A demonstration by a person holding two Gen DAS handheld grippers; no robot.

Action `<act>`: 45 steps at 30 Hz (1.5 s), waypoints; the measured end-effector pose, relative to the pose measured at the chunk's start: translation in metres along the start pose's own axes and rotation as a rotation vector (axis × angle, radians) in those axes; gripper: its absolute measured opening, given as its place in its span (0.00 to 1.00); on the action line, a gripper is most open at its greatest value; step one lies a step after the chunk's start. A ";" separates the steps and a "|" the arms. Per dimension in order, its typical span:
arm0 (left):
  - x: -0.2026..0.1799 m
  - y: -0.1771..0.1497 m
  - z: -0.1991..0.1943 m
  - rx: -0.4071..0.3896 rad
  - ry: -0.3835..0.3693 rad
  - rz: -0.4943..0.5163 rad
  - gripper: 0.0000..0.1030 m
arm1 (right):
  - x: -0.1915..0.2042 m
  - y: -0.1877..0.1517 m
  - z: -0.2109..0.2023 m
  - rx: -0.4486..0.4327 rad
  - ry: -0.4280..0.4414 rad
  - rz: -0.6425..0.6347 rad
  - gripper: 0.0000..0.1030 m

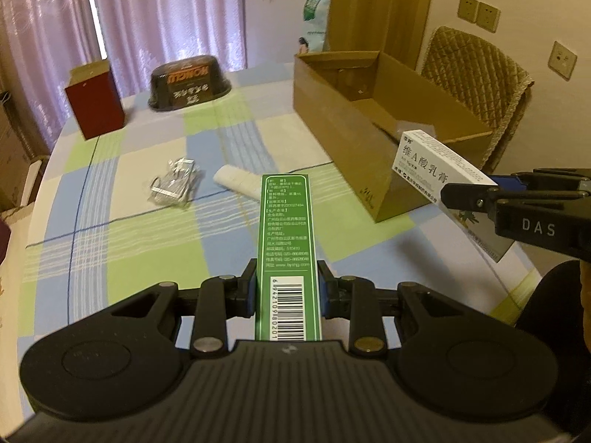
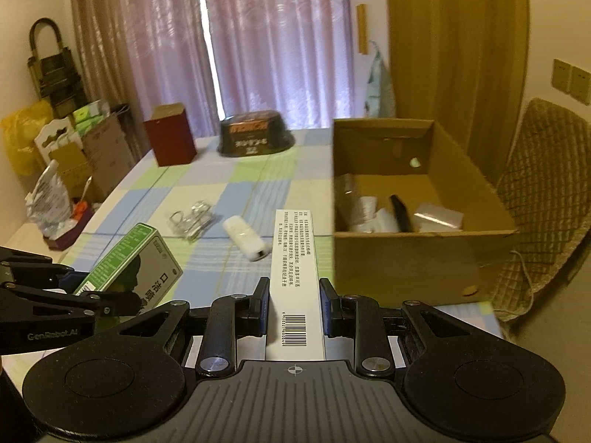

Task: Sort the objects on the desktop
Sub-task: 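Carry the green box with left tool while right tool carries white box to cardboard box, then lower and release the green box with left tool while right tool releases white box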

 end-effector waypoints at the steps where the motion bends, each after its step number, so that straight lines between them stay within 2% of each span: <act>1: -0.003 0.003 0.001 -0.003 -0.006 0.005 0.25 | -0.004 0.001 -0.001 -0.001 -0.008 0.005 0.25; 29: -0.073 0.095 0.048 -0.048 -0.144 0.162 0.25 | -0.093 0.042 0.009 -0.030 -0.133 0.101 0.25; 45: -0.087 0.157 0.105 -0.070 -0.179 0.200 0.25 | -0.128 0.083 0.074 -0.024 -0.146 0.067 0.25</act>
Point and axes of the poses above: each gripper's, at about its wrist camera, not at the fingertips, and z roughly the way its jaws point, x to its left, y to its top, the point moved 1 cm from there along z, roughly the way its jaws point, and after that the axes turned 9 degrees about -y, right-handed, at the moved point
